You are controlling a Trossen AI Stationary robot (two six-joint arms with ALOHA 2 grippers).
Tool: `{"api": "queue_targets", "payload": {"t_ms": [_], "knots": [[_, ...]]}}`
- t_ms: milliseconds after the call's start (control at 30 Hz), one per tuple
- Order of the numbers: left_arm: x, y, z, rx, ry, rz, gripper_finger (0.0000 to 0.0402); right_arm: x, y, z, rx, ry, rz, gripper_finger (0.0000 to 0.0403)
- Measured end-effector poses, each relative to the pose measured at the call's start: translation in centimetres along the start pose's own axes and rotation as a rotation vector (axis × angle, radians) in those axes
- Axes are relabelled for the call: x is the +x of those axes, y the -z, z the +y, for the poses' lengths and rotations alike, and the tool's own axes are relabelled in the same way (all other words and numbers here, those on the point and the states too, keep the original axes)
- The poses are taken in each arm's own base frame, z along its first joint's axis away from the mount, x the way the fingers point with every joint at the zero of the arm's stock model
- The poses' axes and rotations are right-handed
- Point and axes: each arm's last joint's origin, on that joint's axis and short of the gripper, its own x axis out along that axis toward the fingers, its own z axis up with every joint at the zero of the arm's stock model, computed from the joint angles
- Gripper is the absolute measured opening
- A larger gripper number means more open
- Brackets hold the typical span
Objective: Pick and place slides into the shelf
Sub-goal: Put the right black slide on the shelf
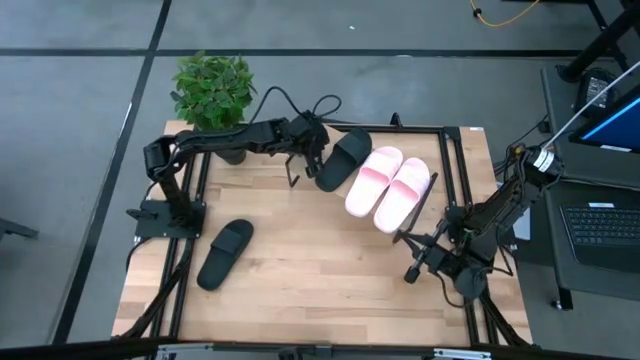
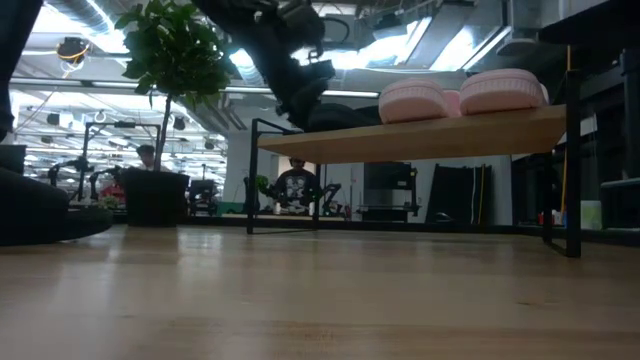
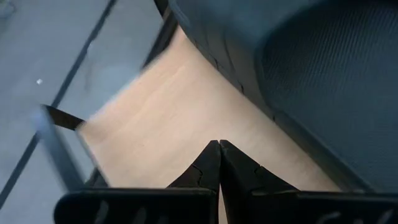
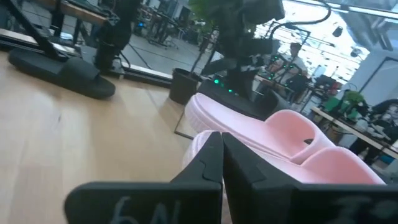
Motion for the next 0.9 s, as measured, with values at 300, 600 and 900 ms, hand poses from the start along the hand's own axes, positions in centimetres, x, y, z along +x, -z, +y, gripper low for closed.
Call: {"api": "queue_targets", "payload": {"t_ms": [300,600,900], "knots": [[0.8,0.1,-0.7,0.007,0.077,0.002,0.0,0.4,0.0,-0.1,0.0,0.017,0.007,0.0004],[0.6,0.0,-1.3,0.011,0.274,-0.03,0.0,0.4,0.0,-0.1,0.002,0.017,0.007,0.0004],[0.3,-0.4,-1.4,0.012,0.361,-0.057,0.0,0.4,0.0,-0.1,0.003,0.016,0.007,0.0004]]}}
